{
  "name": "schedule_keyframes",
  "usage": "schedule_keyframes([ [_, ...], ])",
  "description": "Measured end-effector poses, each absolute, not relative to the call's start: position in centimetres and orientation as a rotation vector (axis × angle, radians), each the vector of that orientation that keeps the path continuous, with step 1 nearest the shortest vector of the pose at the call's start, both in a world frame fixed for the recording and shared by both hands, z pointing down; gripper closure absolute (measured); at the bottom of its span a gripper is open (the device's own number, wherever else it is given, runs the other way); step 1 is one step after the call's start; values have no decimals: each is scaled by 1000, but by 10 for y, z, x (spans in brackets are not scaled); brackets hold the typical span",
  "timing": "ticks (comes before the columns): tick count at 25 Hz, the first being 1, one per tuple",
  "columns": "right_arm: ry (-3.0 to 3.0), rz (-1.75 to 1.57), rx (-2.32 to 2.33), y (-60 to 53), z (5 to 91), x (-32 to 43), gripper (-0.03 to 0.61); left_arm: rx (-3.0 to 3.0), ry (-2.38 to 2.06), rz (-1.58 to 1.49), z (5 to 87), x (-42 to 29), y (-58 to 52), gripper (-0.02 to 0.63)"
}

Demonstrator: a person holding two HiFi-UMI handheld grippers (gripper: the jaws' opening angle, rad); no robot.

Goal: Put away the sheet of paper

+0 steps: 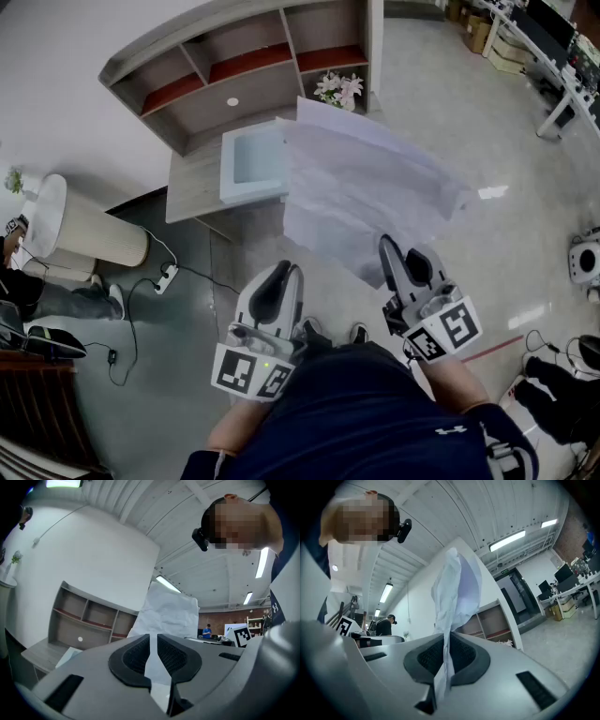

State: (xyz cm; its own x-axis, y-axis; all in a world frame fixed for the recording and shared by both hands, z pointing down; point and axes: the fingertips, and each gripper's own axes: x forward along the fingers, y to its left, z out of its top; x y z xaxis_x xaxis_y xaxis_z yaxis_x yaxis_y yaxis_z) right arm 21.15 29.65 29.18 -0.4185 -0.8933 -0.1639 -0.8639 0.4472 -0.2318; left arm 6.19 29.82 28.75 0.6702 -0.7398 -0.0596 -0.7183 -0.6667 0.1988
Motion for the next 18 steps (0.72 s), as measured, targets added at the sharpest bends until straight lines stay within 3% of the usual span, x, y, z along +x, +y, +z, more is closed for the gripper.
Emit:
schedule_keyframes([
  [18, 2456, -250, -1546, 318, 301, 137, 563, 2612, -1235, -238, 301, -32, 317, 554],
])
